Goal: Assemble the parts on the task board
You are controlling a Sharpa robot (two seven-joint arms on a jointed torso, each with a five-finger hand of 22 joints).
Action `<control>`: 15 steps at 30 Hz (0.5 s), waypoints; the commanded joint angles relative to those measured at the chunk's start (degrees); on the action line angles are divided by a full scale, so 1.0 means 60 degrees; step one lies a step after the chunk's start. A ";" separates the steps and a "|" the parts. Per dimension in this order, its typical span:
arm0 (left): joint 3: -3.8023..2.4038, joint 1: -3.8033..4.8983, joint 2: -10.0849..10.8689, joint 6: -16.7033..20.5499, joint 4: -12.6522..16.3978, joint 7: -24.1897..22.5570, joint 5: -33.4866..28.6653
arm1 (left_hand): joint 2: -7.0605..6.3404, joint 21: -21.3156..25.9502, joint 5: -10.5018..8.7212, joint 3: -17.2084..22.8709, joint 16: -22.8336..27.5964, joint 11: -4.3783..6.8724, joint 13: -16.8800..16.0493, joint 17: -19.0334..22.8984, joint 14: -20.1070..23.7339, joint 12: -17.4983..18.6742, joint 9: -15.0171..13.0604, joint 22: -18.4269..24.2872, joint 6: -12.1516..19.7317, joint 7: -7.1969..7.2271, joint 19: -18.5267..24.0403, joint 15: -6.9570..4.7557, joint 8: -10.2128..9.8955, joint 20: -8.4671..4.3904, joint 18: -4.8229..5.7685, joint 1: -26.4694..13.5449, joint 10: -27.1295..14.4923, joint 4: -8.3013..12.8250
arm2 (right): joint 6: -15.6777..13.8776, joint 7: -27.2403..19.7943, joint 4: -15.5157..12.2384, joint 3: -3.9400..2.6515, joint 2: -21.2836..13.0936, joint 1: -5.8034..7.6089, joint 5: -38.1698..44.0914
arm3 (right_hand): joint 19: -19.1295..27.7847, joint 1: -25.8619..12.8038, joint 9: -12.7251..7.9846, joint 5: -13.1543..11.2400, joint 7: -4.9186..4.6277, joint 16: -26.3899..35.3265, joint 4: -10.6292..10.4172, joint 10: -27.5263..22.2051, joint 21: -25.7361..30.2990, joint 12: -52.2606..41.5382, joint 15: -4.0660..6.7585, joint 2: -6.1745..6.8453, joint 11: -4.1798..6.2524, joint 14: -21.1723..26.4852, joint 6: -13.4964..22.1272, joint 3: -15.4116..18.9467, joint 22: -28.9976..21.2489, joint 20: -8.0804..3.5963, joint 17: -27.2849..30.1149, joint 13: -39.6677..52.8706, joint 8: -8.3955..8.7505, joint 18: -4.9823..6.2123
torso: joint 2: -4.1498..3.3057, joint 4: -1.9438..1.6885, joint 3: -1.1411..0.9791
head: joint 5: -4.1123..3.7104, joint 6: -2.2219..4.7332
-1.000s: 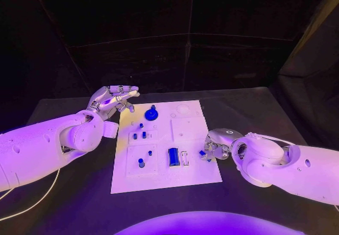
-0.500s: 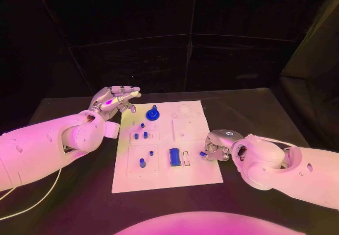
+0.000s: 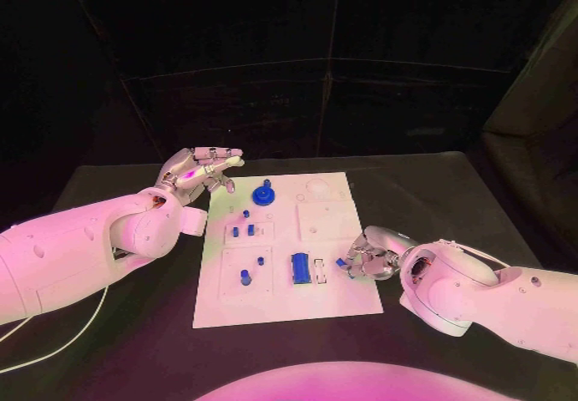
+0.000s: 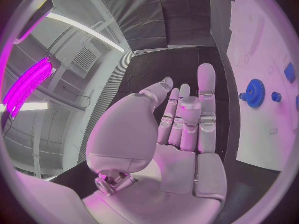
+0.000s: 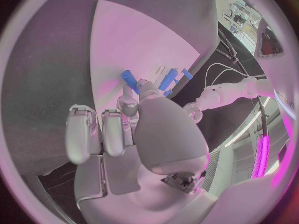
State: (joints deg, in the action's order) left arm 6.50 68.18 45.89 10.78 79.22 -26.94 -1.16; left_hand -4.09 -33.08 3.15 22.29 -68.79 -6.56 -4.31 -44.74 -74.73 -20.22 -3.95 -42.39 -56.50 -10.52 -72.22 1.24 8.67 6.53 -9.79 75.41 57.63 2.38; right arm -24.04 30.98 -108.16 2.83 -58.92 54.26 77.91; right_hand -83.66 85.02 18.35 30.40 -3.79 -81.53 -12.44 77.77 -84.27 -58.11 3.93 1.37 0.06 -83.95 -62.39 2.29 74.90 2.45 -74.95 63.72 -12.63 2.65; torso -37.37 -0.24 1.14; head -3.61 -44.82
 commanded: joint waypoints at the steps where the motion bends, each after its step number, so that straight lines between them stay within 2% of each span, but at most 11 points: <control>1: -0.0007 0.0010 0.0007 -0.0059 0.0022 -0.0079 -0.0025 | 0.0085 0.0061 0.0037 -0.0019 -0.0016 0.0025 -0.0012 -0.0003 0.0075 -0.0036 0.0013 0.0010 0.0050 -0.0006 0.0039 0.0020 -0.0007 0.0056 -0.0107 0.0021 -0.0067 0.0010 | -0.0786 -0.0361 -0.0042 -0.0005 0.0119 0.0013 -0.1301 | -0.0135 -0.0155 0.0090 0.0116 -0.0017 -0.0026 -0.0088 0.0174 -0.0053 0.0059 0.0061 0.0013 0.0106 -0.0576 -0.0076 -0.0048 0.1384 -0.0032 -0.0127 -0.0018 0.0080 -0.0109 | -0.0002 0.0018 0.0001 | 0.0031 -0.0020; 8: -0.0007 0.0011 0.0018 -0.0068 0.0049 -0.0076 -0.0025 | 0.0085 0.0061 0.0037 -0.0019 -0.0016 0.0025 -0.0012 -0.0003 0.0075 -0.0036 0.0013 0.0010 0.0050 -0.0006 0.0039 0.0020 -0.0007 0.0056 -0.0107 0.0021 -0.0067 0.0010 | -0.0902 -0.0397 0.0030 -0.0004 0.0430 0.0014 -0.1682 | -0.0139 -0.0278 0.0095 0.0155 -0.0022 -0.0031 -0.0178 0.0195 -0.0058 0.0044 0.0058 0.0088 0.0100 -0.0577 -0.0094 -0.0079 0.1392 -0.0031 -0.0137 0.0010 0.0111 -0.0110 | -0.0014 -0.0006 -0.0008 | 0.0054 -0.0066; 15: -0.0007 0.0012 0.0035 -0.0076 0.0047 -0.0069 -0.0025 | 0.0085 0.0061 0.0037 -0.0019 -0.0016 0.0025 -0.0012 -0.0003 0.0075 -0.0036 0.0013 0.0010 0.0050 -0.0006 0.0039 0.0020 -0.0007 0.0056 -0.0107 0.0021 -0.0067 0.0010 | -0.1046 -0.0476 0.0136 -0.0005 0.0720 0.0013 -0.1913 | -0.0135 -0.0412 0.0109 0.0099 -0.0015 -0.0035 -0.0272 0.0216 -0.0055 0.0048 0.0058 0.0167 0.0103 -0.0578 -0.0133 -0.0099 0.1389 -0.0030 -0.0146 0.0023 0.0132 -0.0109 | -0.0010 0.0000 -0.0006 | 0.0103 -0.0092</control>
State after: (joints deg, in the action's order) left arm 6.51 68.16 46.08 10.78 79.39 -26.97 -1.16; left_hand -4.09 -33.08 3.15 22.30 -68.79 -6.56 -4.31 -44.75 -74.73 -20.22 -3.95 -42.39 -56.50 -10.52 -72.22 1.24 8.67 6.53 -9.76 75.41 57.63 2.38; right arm -28.51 29.19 -107.38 2.81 -54.77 54.27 68.76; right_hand -83.65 83.09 19.06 31.00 -3.89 -81.53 -13.70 78.83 -84.27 -57.90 3.93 2.32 0.72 -83.94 -62.87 1.70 74.90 2.45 -74.94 63.81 -12.10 2.64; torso -37.43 -0.22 1.13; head -3.17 -45.30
